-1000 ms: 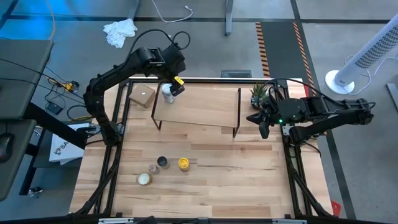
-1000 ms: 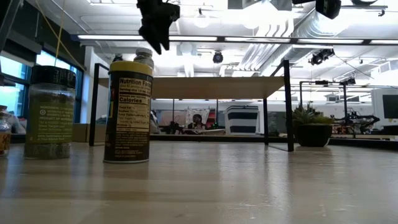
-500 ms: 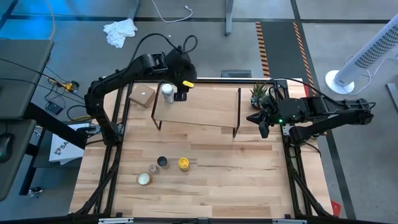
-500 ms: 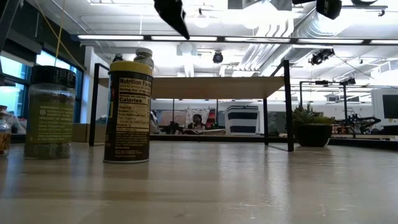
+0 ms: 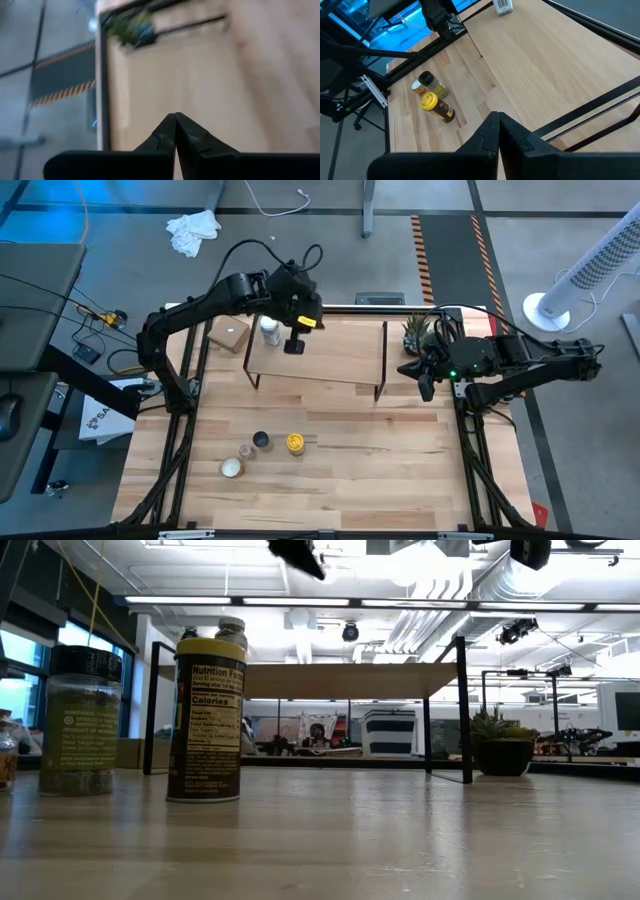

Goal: Shelf spices
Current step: Put the white seasoning bottle on the shelf, then put the yellow seasoning bottle on the shelf

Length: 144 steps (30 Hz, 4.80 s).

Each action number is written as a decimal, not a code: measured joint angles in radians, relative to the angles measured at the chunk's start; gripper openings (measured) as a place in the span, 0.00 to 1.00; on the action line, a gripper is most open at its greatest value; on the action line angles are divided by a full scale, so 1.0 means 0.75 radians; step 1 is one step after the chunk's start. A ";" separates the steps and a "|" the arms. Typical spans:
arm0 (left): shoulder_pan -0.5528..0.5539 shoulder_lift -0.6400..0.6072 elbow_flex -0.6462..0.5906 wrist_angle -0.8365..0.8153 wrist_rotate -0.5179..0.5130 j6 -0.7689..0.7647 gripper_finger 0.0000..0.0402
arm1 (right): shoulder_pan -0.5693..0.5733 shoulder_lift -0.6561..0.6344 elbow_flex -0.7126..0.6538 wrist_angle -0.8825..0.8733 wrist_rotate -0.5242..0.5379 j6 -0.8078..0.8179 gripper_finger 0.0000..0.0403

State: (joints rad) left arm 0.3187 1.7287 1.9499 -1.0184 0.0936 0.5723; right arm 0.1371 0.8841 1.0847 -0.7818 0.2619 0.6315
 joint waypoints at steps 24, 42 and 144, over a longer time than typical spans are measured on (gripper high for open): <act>0.026 0.151 0.000 -0.304 -0.252 0.250 0.00 | -0.001 -0.072 0.000 0.000 0.061 -0.040 0.00; 0.046 0.222 -0.001 -0.552 -0.458 0.117 0.00 | 0.000 -0.071 0.000 0.001 0.105 -0.004 0.00; -0.892 -0.049 -0.612 0.100 -0.086 -0.773 0.73 | 0.001 0.059 0.000 -0.066 -0.355 -0.243 0.00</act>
State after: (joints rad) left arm -0.3500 1.6917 1.4910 -0.9432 0.0294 -0.0076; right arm 0.1379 0.9283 1.0847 -0.8316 -0.0044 0.4494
